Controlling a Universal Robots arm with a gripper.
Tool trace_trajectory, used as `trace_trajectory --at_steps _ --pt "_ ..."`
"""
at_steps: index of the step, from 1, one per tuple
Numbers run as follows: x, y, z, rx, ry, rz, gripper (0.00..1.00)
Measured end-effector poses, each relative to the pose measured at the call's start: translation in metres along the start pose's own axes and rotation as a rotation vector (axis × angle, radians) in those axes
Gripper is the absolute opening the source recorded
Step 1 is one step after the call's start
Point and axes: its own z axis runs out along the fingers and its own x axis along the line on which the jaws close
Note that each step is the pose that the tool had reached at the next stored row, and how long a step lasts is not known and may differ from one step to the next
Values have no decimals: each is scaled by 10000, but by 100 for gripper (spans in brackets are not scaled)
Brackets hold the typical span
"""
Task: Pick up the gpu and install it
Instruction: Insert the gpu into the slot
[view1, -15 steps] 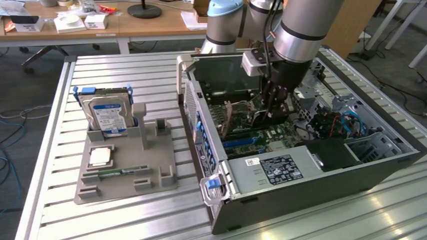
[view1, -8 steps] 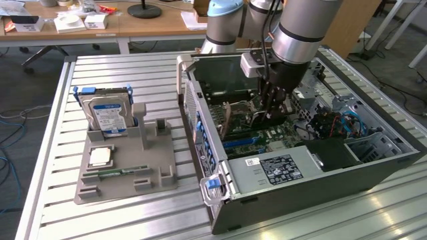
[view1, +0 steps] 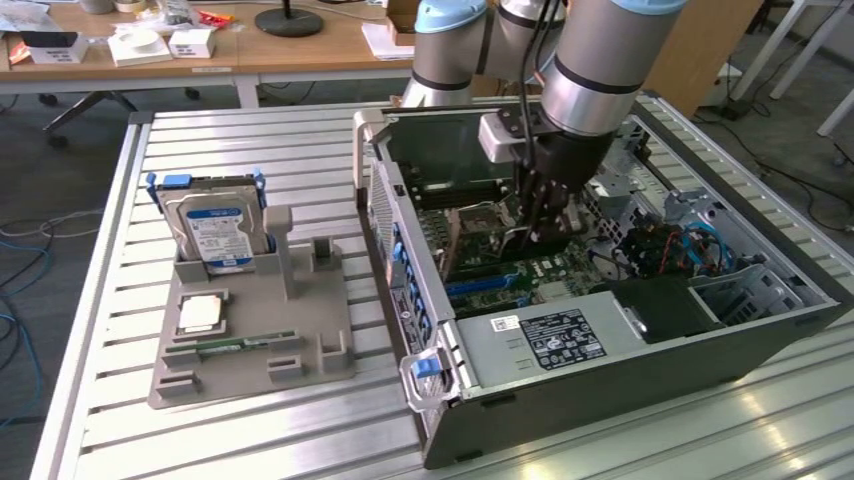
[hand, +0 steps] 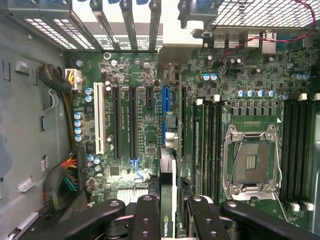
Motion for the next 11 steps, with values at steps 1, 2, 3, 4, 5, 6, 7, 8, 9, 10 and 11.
trace_trajectory --at_steps 1,2,3,4,5,6,7,8,9,10,11 --pt "0 0 0 -1 2 0 26" --pt "0 0 0 -1 2 0 26" --pt "0 0 0 0 1 0 26" --pt "0 1 0 0 2 0 26" --pt "0 9 1 1 0 3 26" --pt "0 20 1 3 -1 2 26" --pt "0 27 1 5 -2 0 26" --pt "0 30 1 5 -2 0 26" --pt "1 31 3 4 3 0 26" --pt "2 31 12 6 2 -1 26" --pt "3 31 25 7 2 -1 26"
